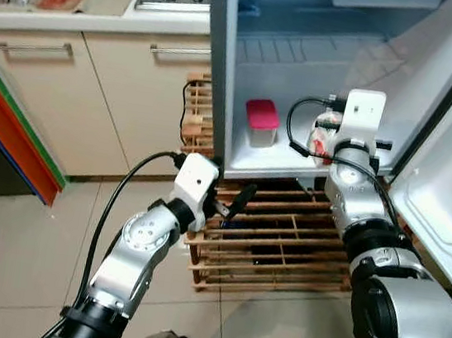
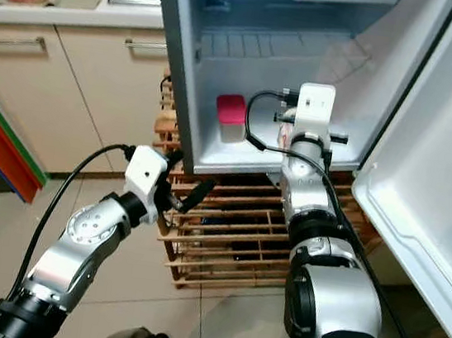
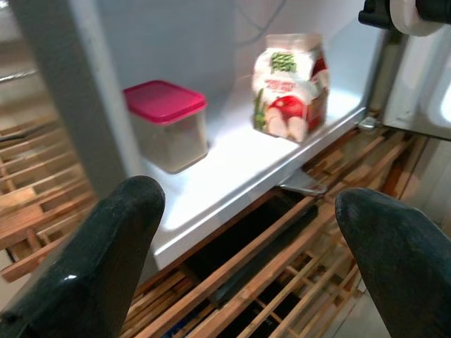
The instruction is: Restocking fridge
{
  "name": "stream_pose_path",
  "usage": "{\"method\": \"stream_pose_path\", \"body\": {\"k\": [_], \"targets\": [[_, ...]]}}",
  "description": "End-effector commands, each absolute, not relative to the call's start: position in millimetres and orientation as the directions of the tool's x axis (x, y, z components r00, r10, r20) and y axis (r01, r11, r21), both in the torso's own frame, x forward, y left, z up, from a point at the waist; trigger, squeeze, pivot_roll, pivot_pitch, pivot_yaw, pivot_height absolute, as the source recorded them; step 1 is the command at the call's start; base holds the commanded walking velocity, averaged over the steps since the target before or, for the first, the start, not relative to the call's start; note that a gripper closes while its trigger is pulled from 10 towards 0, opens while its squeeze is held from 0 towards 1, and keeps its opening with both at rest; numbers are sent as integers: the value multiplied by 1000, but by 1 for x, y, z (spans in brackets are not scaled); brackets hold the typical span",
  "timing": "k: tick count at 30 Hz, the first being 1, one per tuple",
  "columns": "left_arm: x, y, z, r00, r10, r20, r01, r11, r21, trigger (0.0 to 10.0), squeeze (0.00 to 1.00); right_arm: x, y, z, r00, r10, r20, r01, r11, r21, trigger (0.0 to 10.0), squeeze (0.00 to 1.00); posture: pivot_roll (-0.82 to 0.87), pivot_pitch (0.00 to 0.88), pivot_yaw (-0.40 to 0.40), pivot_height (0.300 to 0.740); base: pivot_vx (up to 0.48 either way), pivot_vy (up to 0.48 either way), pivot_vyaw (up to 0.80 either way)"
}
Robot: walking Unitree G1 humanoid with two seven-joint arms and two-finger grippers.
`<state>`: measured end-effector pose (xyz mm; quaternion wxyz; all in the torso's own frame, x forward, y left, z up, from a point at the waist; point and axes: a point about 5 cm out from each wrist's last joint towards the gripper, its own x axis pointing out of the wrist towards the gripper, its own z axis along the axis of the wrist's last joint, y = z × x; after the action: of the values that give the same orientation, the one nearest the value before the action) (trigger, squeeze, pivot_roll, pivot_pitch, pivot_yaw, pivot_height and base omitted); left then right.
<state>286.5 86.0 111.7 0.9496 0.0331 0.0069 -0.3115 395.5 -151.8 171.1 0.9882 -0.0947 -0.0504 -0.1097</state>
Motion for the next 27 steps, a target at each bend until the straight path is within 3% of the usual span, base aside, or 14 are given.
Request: {"method": "stream_pose_path", "body": {"k": [1, 25, 26, 27], "targets": [[287, 87, 115, 809, -588, -24, 588, 806, 64, 10000, 0, 395, -152, 168, 972, -213, 104, 228, 958, -172, 10000, 0, 20, 82, 67, 740, 0, 0, 0], [287, 87, 115, 809, -588, -24, 588, 806, 64, 10000, 0, 395, -152, 168, 972, -213, 104, 228, 958, -172, 10000, 0, 20, 82, 67, 740, 0, 0, 0], [284, 89, 114, 811, -585, -31, 586, 808, 61, 10000, 0, 398, -151, 169, 973, -214, 90, 226, 961, -159, 10000, 0, 34, 91, 68, 740, 0, 0, 0], [264, 99, 108, 820, -568, -72, 572, 818, 60, 10000, 0, 376, -125, 148, 974, -203, 97, 214, 970, -114, 10000, 0, 62, 201, 62, 740, 0, 0, 0]]}}
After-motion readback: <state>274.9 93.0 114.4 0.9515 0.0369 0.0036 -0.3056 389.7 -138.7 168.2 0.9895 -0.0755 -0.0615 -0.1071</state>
